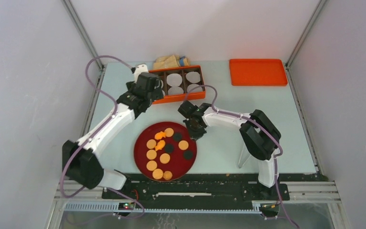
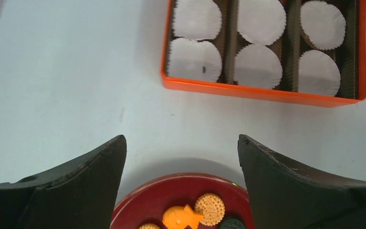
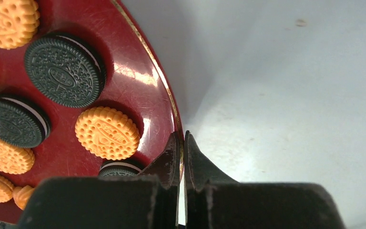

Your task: Pack the cookies

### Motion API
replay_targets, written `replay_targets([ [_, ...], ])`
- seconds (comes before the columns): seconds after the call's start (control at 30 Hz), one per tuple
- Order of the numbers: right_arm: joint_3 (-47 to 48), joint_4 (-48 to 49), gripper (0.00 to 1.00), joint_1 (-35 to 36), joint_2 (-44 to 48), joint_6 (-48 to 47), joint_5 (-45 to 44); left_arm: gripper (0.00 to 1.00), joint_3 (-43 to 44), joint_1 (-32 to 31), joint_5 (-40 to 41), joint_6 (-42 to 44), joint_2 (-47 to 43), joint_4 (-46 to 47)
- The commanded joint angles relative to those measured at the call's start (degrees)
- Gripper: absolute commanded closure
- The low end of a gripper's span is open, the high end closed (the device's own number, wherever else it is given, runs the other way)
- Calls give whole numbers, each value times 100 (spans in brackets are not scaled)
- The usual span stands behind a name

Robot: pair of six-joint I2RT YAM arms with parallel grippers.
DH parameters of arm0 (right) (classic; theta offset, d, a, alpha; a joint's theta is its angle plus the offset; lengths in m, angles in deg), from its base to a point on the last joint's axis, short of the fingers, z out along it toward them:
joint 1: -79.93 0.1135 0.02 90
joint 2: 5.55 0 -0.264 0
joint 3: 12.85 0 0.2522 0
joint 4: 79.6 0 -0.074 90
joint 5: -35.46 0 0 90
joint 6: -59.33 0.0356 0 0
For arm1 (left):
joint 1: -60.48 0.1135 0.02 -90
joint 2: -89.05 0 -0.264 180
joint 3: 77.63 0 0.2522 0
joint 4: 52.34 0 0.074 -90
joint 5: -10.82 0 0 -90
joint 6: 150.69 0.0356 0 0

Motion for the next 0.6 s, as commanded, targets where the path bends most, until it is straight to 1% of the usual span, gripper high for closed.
replay_targets([
  [0.0,-170,-96,100,-450,349,113,-644,9,881,-14,-680,234,899,566],
  [0.13,-222,-210,100,-944,496,144,-919,10,1581,-15,-970,428,1609,573],
  [0.3,-382,-222,100,-1582,712,122,-1083,11,2295,-15,-1145,723,2270,623],
  [0.37,-433,-215,100,-1717,775,91,-1120,17,2510,-15,-1276,806,2571,621],
  [0.47,-461,-252,98,-1742,830,8,-1115,26,2902,-15,-1440,835,3054,623],
  [0.57,-489,-306,96,-1626,855,0,-1059,40,3282,-15,-1449,858,3529,581],
])
